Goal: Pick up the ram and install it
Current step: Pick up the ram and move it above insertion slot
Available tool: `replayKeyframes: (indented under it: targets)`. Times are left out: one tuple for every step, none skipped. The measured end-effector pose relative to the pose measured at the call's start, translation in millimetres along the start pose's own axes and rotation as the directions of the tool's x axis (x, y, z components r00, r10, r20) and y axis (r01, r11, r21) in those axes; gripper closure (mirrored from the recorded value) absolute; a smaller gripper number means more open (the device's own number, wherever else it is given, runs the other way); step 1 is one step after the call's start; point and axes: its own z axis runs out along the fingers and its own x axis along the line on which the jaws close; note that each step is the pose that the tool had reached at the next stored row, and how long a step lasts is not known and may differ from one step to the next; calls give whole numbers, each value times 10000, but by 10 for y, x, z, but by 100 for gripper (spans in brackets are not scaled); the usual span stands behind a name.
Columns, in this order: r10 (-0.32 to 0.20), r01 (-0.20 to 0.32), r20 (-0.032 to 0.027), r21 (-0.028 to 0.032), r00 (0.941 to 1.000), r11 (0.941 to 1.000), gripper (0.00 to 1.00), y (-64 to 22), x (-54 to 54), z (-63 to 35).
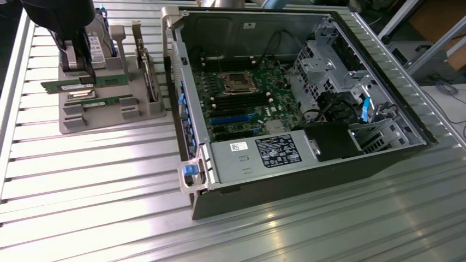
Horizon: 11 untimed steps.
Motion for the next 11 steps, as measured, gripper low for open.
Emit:
replayKeyframes:
  targets:
    - [0,0,0,0,10000,10000,88,0,1,-3]
    - [0,0,0,1,10000,10000,88,0,1,-5]
    - [0,0,0,1,10000,10000,88,0,1,-7]
    - [0,0,0,0,10000,10000,88,1,2,-10]
    - [0,0,0,0,10000,10000,88,1,2,-13]
    - [0,0,0,1,10000,10000,88,1,2,-16]
    - [1,-1,0,1,10000,10000,88,1,3,-19]
    - [1,-1,0,1,10000,10000,88,1,3,-21]
    - [0,0,0,1,10000,10000,88,1,3,-23]
    - [1,-1,0,0,10000,10000,88,1,4,-25]
    - [0,0,0,0,10000,10000,88,2,4,-28]
